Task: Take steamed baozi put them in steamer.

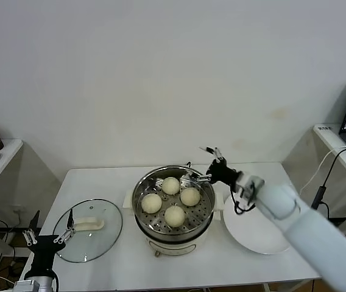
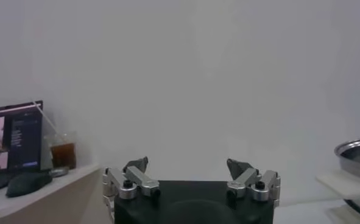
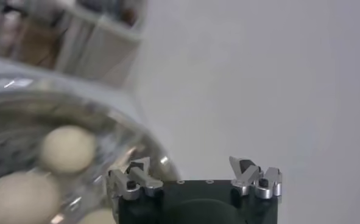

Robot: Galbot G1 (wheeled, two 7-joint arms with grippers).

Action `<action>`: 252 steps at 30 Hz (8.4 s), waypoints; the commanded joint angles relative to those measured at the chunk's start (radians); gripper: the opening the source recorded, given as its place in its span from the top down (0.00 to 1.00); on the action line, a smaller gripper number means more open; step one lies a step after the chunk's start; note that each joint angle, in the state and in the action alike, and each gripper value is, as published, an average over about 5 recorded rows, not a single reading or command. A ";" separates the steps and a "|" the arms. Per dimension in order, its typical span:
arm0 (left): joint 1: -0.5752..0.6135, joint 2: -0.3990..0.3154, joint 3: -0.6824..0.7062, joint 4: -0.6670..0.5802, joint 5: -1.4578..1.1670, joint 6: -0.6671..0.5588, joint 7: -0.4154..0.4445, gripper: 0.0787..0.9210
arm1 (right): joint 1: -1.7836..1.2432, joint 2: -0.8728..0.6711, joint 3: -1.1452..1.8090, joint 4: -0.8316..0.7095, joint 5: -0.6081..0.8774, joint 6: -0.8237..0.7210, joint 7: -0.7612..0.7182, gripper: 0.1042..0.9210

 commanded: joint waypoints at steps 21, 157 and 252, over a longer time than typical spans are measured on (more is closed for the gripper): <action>-0.082 0.227 -0.013 0.476 1.458 -0.074 -0.317 0.12 | -0.921 0.641 0.925 0.083 -0.095 0.259 0.131 0.12; -0.692 0.077 0.994 0.077 1.590 0.838 0.396 0.89 | -0.898 0.638 0.703 -0.005 -0.386 0.353 0.163 0.12; 0.379 -0.024 0.231 -0.049 -0.027 -0.062 -0.027 0.12 | -1.130 0.495 0.529 0.222 -0.148 0.185 0.156 0.12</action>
